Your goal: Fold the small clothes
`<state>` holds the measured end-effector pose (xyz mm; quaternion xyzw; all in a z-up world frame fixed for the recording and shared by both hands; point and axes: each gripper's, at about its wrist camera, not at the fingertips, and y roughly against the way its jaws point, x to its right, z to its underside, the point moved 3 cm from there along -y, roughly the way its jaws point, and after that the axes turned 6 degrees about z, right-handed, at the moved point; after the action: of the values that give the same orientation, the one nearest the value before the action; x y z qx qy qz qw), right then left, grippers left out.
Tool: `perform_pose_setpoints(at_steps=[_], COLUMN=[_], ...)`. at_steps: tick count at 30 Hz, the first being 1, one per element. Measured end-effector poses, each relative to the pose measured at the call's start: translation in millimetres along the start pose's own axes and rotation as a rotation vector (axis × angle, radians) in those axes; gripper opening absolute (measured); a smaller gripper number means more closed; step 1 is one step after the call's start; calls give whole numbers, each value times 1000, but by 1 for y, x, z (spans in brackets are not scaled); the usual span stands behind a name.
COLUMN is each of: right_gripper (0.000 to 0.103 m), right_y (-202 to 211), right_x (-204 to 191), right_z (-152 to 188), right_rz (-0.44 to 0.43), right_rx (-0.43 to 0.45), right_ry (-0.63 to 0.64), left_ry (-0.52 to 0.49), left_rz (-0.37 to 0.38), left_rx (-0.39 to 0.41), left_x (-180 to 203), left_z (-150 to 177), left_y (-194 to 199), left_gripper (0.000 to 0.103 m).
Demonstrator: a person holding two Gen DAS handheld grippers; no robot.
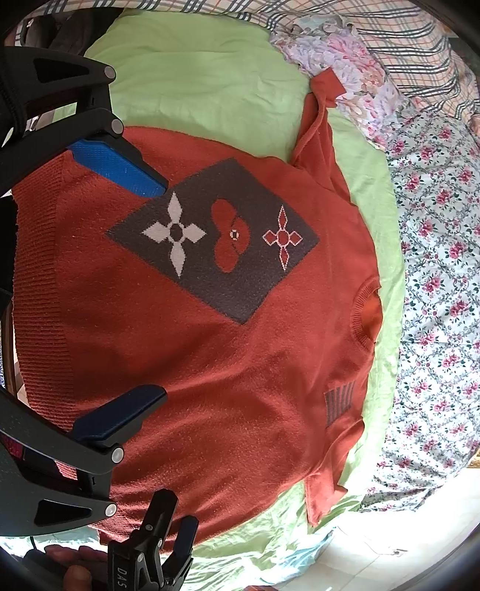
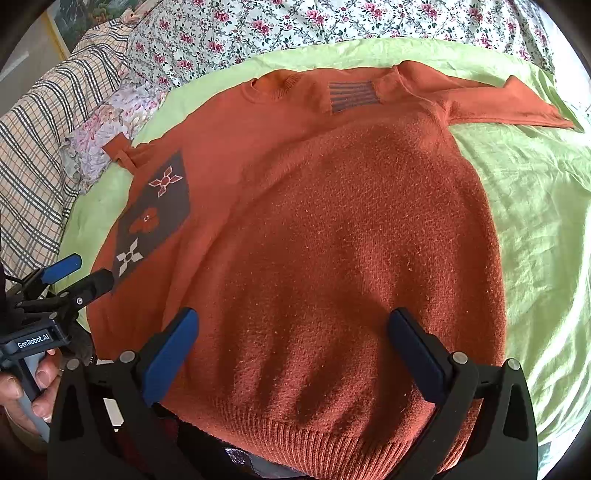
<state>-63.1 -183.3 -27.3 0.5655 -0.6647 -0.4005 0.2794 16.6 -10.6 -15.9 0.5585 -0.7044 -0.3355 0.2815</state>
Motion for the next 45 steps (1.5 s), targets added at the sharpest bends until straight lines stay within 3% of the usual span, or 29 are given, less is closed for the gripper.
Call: perform_pose_setpoints(at_steps=[19, 25, 35, 41, 45], right_gripper=[102, 102, 102, 102, 102], right_y=[-1, -4, -7, 7, 16], right_x=[0, 4, 21, 57, 112], right_z=[-1, -5, -20, -44, -72], right_rz=[12, 30, -8, 1, 31], right_rx=[-9, 21, 22, 93, 141], right_ry=[8, 19, -40, -119, -222], left_ry=[-4, 20, 26, 54, 50], left_rz=[1, 41, 43, 54, 28], left_rx=[-10, -20, -51, -41, -34], left_x=[1, -3, -5, -12, -14], left_z=[-1, -4, -18, -48, -71], left_y=[-9, -19, -39, -49, -61], left_gripper=[102, 102, 102, 102, 102])
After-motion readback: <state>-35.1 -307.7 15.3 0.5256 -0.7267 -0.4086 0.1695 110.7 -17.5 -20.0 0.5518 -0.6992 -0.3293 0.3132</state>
